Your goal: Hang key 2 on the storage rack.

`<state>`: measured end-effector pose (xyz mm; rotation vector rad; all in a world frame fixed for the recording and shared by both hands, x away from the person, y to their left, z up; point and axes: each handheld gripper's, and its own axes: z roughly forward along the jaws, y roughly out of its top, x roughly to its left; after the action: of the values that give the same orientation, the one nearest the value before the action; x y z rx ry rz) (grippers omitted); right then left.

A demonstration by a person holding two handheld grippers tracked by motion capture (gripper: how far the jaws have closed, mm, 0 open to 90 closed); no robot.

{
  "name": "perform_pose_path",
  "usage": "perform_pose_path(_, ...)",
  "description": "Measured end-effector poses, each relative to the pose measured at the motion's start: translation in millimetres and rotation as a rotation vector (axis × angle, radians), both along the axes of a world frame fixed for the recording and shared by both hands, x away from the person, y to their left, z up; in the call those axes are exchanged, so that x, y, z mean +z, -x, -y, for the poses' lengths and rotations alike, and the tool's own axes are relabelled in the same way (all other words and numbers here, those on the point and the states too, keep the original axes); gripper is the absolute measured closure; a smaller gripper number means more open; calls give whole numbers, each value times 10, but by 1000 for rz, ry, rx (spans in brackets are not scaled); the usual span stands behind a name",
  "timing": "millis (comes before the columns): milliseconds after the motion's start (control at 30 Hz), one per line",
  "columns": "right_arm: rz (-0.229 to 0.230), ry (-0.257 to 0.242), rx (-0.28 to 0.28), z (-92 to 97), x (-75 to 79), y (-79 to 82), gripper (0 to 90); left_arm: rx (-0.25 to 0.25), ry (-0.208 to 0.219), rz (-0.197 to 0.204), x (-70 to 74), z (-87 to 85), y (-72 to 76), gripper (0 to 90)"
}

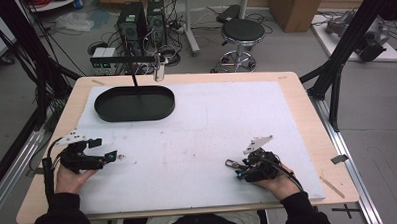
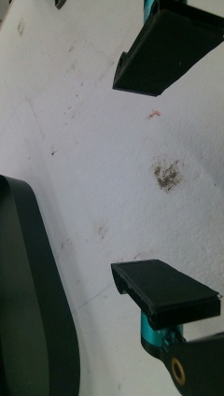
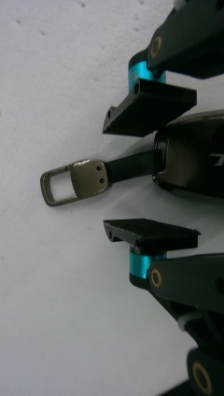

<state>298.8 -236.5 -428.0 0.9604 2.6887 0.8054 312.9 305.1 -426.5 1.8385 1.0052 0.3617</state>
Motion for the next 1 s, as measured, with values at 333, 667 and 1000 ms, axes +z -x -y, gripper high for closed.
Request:
perform_pose_path(333, 19, 33, 19, -71, 22, 57, 821, -2, -3, -2, -2, 1, -1, 113)
perform_pose_path(667, 1, -25, 12, -19, 31, 61, 863, 2, -2, -1, -3, 1, -3, 113)
perform_pose_path(1000, 1, -107, 6, 27, 147, 90, 865, 4, 4, -1, 2, -7, -1, 113)
